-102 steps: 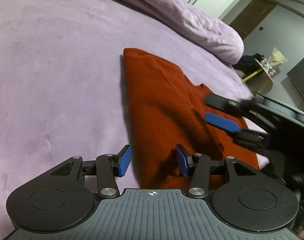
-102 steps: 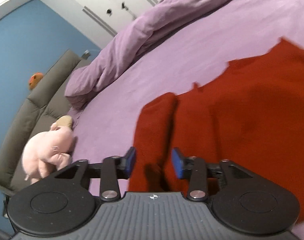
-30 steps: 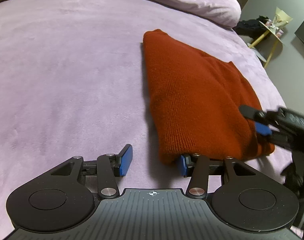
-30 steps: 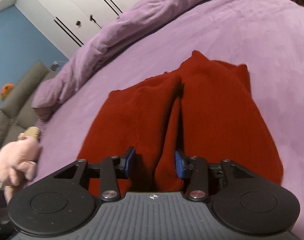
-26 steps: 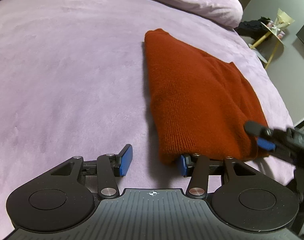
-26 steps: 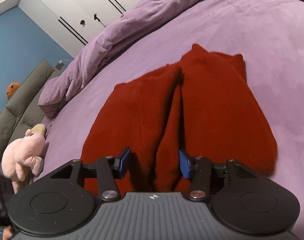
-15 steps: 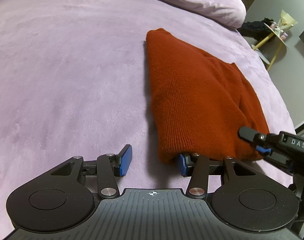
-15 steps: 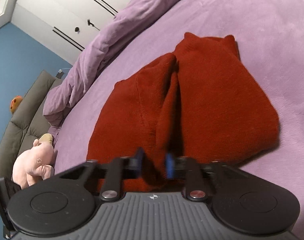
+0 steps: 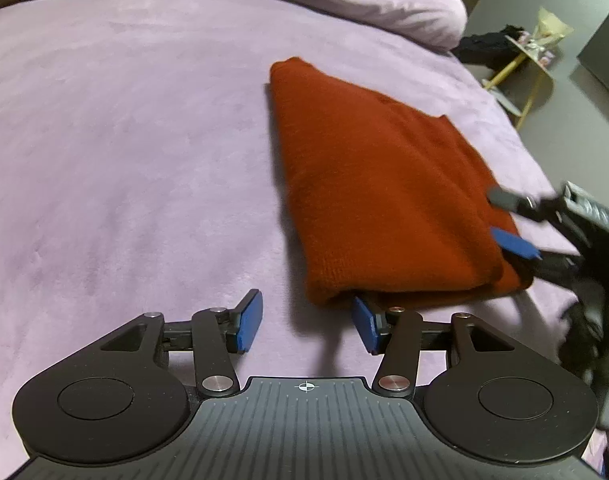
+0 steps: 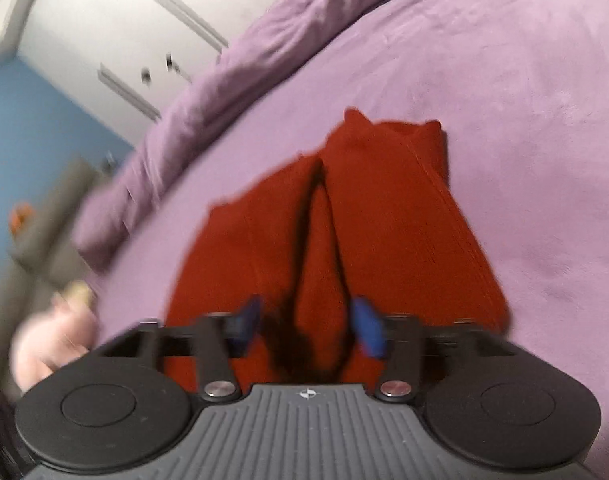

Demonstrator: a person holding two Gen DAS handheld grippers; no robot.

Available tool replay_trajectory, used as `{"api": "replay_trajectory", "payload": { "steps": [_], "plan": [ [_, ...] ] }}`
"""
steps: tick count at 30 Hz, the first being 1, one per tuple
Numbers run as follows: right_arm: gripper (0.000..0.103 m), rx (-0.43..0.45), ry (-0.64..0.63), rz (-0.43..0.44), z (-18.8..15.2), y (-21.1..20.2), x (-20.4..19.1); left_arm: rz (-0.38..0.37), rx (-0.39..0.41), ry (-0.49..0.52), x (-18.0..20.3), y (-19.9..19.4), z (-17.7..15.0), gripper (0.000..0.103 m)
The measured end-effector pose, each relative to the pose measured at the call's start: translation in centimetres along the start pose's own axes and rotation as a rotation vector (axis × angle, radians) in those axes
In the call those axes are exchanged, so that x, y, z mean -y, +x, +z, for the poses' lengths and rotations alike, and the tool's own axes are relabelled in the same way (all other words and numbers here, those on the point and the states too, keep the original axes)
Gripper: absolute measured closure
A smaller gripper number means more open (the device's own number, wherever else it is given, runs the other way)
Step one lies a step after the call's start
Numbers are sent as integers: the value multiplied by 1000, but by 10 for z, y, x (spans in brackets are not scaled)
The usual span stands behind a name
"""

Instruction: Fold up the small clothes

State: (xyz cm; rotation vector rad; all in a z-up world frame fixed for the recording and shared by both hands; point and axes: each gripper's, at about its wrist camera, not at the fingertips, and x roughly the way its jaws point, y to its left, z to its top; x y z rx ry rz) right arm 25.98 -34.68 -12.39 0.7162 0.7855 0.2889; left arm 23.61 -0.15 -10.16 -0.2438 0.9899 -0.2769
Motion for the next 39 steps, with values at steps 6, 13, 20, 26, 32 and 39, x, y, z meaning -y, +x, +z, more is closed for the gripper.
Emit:
{"api": "replay_trajectory", "payload": {
  "steps": [6,13,20,26,32,39],
  "plan": [
    [39,-73,-39,33,23,50,-15,22,-14,64,17,13,-2,47],
    [91,-37,-340,-146,21,62,-64,50,-7,69,24,21,-2,46],
    [93,175,-759,-489,7,38,-103,59,-13,91,29,18,-4,45],
    [86,133,-709,-591,8,53,-60,39,-28,62,22,10,-4,45],
    [73,218,-358,-434,0,-26,-30,20,50,-9,9,-16,5,45],
    [52,164,-137,-299,-24,-40,0,-7,63,-17,20,-23,10,45]
  ]
}}
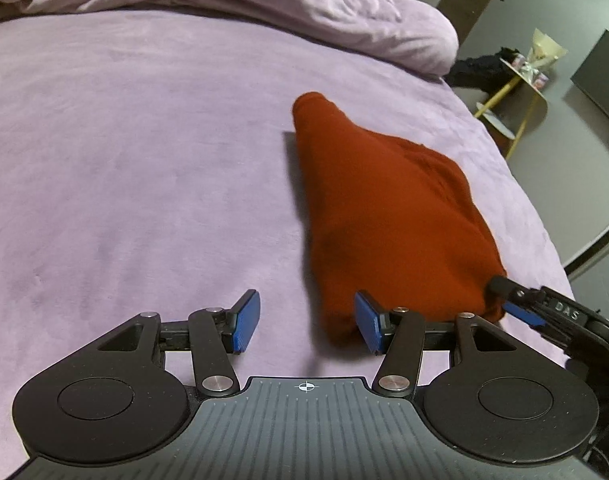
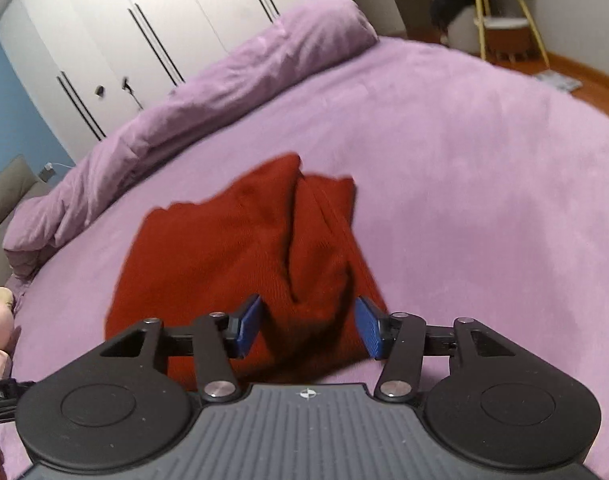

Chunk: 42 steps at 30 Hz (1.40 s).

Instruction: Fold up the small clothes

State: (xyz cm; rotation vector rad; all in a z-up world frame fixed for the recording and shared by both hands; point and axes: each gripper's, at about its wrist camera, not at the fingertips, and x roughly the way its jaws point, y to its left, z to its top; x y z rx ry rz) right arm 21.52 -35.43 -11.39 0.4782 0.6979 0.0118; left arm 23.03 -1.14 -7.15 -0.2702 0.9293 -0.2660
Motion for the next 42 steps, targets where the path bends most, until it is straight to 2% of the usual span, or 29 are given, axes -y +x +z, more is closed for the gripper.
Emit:
{"api": "replay_trajectory", "payload": {
  "steps": [4,5,6,8,9,11,12,14,17,18,20,21,22,25,27,29,30,31,34,36,37,39,42],
  "plan": [
    [54,0,-14,28,-3,5,-8,0,-11,6,7,3,0,45],
    [61,-7,-20,20,-4,8,-10,-3,-13,3,8,4,3,45],
    [82,0,-32,17,-4,6,-13,-8,-13,0,9,4,4,45],
    [85,11,-59,20,-2,4,-17,-15,-2,10,14,3,7,45],
    [86,26,-27,45,0,0,-13,-17,9,23,17,2,9,45],
    [86,70,72,73,2,-10,1,-10,27,50,22,3,13,45],
    [86,78,83,43,1,-12,5,-4,27,55,24,5,16,45],
    [86,40,47,-54,-5,-2,7,-1,23,46,25,11,21,46],
    [69,36,-3,-106,-6,0,4,8,21,41,23,14,27,48],
    [63,52,-9,-152,0,-4,1,23,35,39,21,12,29,48],
    [65,144,-6,-205,9,-16,-4,54,58,25,19,15,36,48],
    [65,175,-17,-183,16,-17,-9,71,65,4,18,19,41,48],
    [68,167,-29,-134,22,-13,-14,79,70,-15,19,23,47,48],
    [69,82,-59,71,43,18,-41,90,94,-94,23,39,66,48],
    [69,40,-114,127,55,48,-65,93,114,-133,30,54,78,48],
    [72,-16,-123,162,65,81,-76,110,131,-114,40,72,87,48],
    [74,-36,-128,161,69,98,-78,127,144,-105,45,85,93,48],
    [83,-49,-135,129,71,111,-78,128,151,-99,49,97,98,46],
    [102,3,-150,76,75,127,-66,128,182,-90,56,128,103,42],
    [103,70,-144,17,72,131,-53,140,218,-62,61,143,103,38],
    [103,99,-130,-12,68,133,-45,144,211,-43,62,150,101,35],
    [103,129,-66,15,63,132,-22,157,197,-31,61,167,95,29],
    [103,182,-73,26,52,132,-16,110,216,-112,45,178,88,26]
  ]
}}
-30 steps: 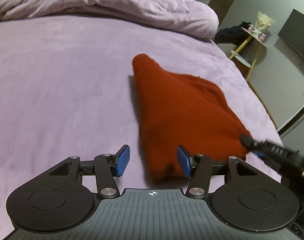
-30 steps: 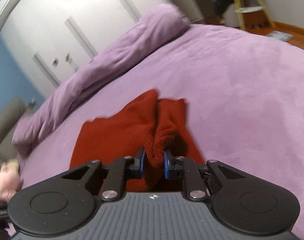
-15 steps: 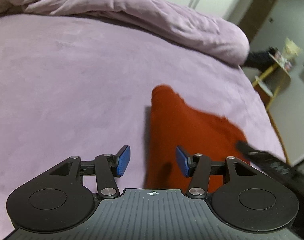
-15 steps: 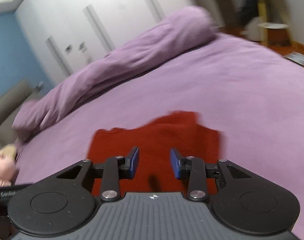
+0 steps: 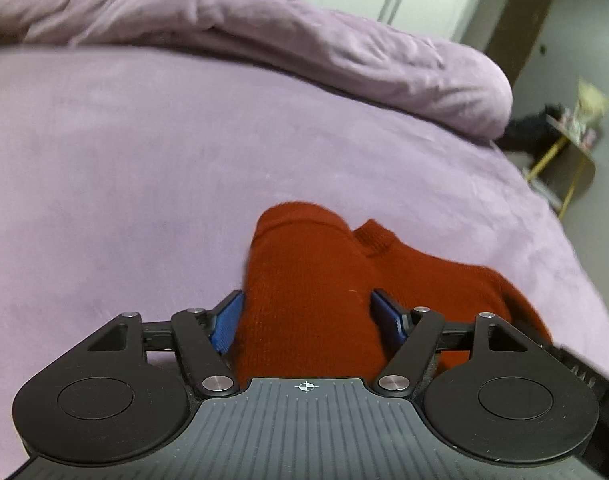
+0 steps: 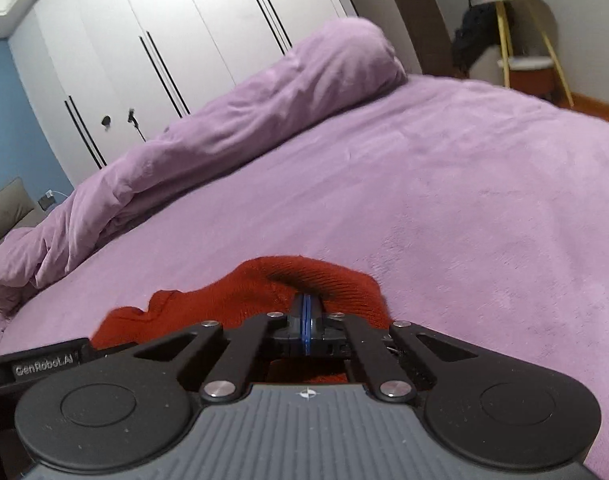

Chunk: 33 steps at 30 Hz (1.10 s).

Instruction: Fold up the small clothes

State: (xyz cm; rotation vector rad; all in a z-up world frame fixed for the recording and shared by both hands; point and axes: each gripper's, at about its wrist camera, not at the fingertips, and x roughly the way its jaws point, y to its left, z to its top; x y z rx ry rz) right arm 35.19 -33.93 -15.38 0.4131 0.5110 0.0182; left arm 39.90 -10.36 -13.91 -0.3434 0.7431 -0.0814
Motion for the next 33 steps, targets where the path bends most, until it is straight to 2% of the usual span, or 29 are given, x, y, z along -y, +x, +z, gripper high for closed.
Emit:
{"api": "replay_trajectory", "payload": {
  "steps": [2,5,6,8,11,13,14,15,16,17,20,22,24,26,28,30,33],
  "plan": [
    [103,23,-23,-6,-7,0,-2,-16,-1,-42,-8,5,1,25],
    [103,3,-8,-3,2,9,-3,4,-30,-8,-2,-1,6,25],
    [103,-6,0,1,4,10,0,-10,-51,-9,-2,-6,8,24],
    [103,-31,23,14,11,-2,4,-66,-99,-11,-15,-23,10,24],
    [100,-110,45,49,16,-33,15,-237,-193,-37,-54,-60,5,23],
    [95,-152,56,76,14,-59,30,-306,-255,-69,-82,-78,-2,22],
    [85,-181,74,88,12,-70,40,-311,-296,-77,-95,-84,-7,23],
    [44,-217,103,69,11,-79,50,-318,-318,-79,-104,-89,-12,23],
    [22,-249,141,45,11,-85,61,-335,-328,-80,-111,-93,-15,23],
    [25,-272,180,45,10,-89,72,-352,-333,-92,-115,-95,-18,23],
    [26,-322,326,141,12,-86,98,-405,-327,-177,-117,-90,-18,24],
    [26,-363,413,246,14,-73,106,-475,-345,-255,-112,-75,-17,24],
    [26,-406,454,318,13,-55,107,-494,-382,-304,-102,-58,-17,25],
    [34,-423,445,341,13,-41,103,-478,-394,-308,-94,-46,-16,25],
    [52,-438,447,358,12,-31,101,-486,-404,-302,-89,-38,-18,25],
    [63,-433,452,356,6,-27,101,-488,-414,-286,-86,-35,-16,26],
    [70,-391,472,353,-3,-28,98,-471,-418,-270,-84,-34,-13,45]
  ]
}}
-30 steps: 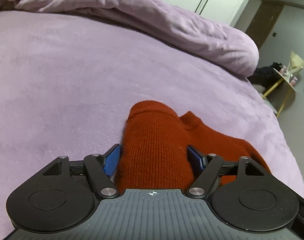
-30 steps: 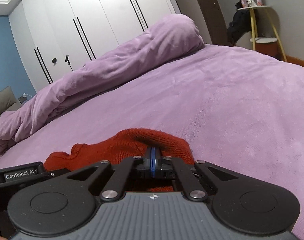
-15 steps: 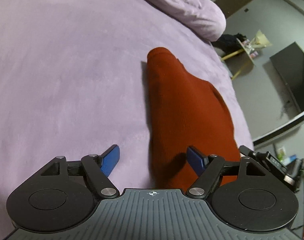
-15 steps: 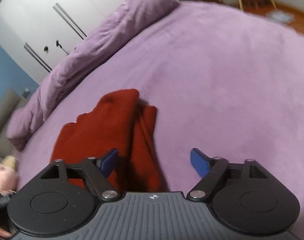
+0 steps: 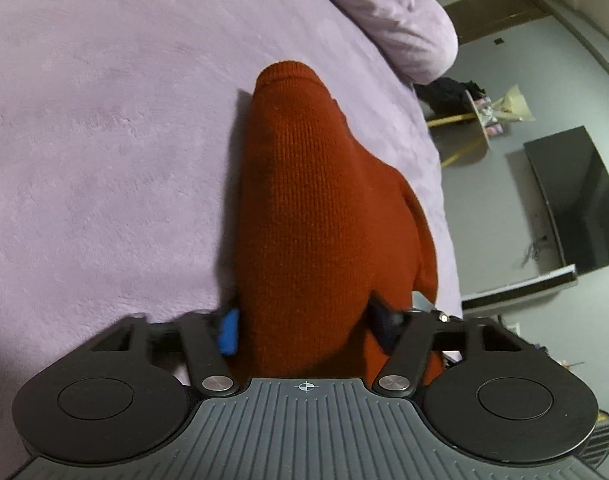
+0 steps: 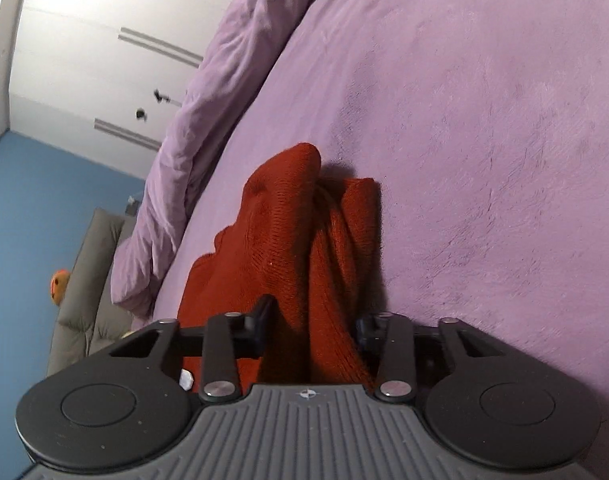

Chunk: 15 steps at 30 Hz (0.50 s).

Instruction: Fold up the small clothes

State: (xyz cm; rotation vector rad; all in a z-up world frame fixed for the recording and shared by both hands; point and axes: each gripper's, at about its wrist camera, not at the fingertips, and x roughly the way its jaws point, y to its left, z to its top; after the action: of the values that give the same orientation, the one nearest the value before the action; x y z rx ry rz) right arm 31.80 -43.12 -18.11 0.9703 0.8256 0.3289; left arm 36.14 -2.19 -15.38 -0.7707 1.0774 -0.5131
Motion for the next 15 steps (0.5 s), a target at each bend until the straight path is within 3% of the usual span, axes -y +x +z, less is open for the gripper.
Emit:
{"api": "replay_trajectory", "payload": {
  "steps": [5,9,13,15],
  "plan": [
    [73,20,40,60,-11,-6,-13,-31,34,21,10,-25,3,51],
    [73,-43,50,107,-26,2,-37,22,49,97,14,-68,0,51],
    [71,-127,57,153,-75,16,-54,167,44,176,-1,-113,-13,44],
    [67,-115,22,106,-94,16,-61,267,48,176,-12,-132,-23,45]
  ]
}}
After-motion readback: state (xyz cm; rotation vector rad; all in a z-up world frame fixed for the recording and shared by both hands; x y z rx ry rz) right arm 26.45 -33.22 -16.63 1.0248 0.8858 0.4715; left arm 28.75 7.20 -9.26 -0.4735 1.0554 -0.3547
